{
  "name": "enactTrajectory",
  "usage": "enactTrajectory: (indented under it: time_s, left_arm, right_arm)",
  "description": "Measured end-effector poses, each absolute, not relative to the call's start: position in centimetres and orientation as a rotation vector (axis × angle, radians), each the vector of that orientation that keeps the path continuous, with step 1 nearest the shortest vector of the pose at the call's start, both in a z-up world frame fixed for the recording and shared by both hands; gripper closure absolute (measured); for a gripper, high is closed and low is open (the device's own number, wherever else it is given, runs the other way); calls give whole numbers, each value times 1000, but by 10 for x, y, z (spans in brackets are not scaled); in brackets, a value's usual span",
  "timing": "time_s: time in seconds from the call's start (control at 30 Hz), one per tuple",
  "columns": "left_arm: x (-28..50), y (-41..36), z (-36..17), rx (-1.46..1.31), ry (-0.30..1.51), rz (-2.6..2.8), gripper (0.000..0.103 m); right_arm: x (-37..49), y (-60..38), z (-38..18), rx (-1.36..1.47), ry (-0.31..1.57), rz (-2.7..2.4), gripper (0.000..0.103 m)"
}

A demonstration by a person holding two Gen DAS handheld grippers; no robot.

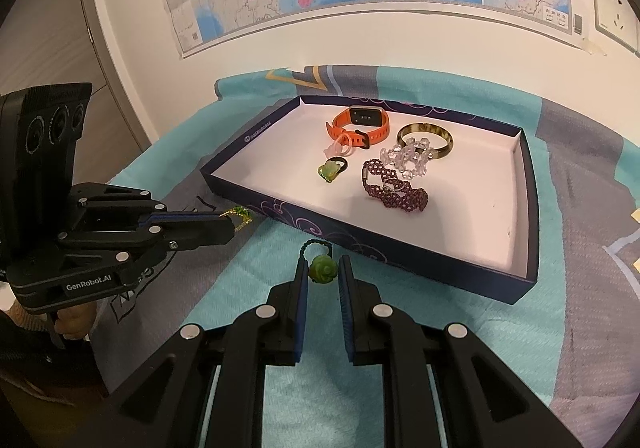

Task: Organize jewelry
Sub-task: 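Carry the green-stone ring and gold ring over the box with both tools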

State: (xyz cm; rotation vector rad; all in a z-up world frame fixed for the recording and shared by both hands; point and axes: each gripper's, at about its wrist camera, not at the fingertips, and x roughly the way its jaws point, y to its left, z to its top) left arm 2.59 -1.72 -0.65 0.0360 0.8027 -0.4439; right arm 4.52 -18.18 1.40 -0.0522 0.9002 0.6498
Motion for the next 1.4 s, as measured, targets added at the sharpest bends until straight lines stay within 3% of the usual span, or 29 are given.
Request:
enactTrajectory:
  time_s: [1.4]
  left_arm:
    - [31,-15,8,26,757,-439,100]
  right_arm:
    - [58,-185,25,-38,857,644,89]
